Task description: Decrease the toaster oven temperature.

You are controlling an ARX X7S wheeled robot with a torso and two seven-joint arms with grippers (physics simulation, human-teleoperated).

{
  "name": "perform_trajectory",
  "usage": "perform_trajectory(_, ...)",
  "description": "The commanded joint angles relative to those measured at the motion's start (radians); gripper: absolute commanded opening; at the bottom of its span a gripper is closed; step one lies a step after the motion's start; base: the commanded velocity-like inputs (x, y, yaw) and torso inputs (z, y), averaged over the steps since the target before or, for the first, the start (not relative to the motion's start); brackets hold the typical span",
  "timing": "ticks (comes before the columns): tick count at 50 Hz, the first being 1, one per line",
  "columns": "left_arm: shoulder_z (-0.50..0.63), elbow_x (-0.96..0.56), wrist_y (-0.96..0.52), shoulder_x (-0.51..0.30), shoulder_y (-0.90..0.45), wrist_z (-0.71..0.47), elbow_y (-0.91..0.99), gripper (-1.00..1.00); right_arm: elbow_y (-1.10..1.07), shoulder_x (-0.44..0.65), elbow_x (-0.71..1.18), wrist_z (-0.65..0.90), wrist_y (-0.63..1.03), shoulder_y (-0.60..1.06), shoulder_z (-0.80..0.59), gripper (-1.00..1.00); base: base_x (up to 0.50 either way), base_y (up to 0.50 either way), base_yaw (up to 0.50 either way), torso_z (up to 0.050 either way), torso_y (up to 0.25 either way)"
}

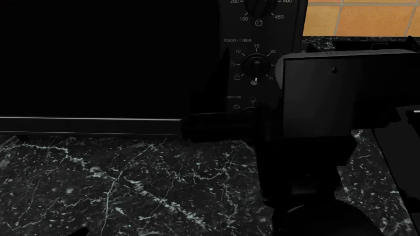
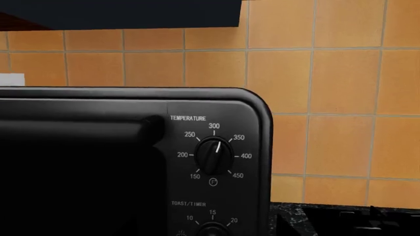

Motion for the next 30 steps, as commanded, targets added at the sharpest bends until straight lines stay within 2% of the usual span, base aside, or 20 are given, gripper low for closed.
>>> perform_trajectory(1, 0.000, -0.009, -0.006, -0.006, -0.005, -0.002, -0.001, 1.00, 0.128, 0.022, 0.351, 0.267, 0.103, 0.128, 0.120, 1.00, 0.00, 0.00, 0.00, 0.000, 0.000)
perform_trajectory(11, 0.010, -0.010, -0.007, -0.005, -0.014, -0.001, -0.011, 1.00, 0.230, 0.066, 0.384, 0.315, 0.073, 0.219, 0.091, 1.00, 0.00, 0.00, 0.00, 0.000, 0.000)
perform_trajectory(30, 0.013, -0.019, 0.001, -0.005, -0.023, -0.002, -0.020, 1.00, 0.358, 0.053, 0.349, 0.357, -0.012, 0.276, 0.036, 1.00, 0.00, 0.00, 0.00, 0.000, 0.000)
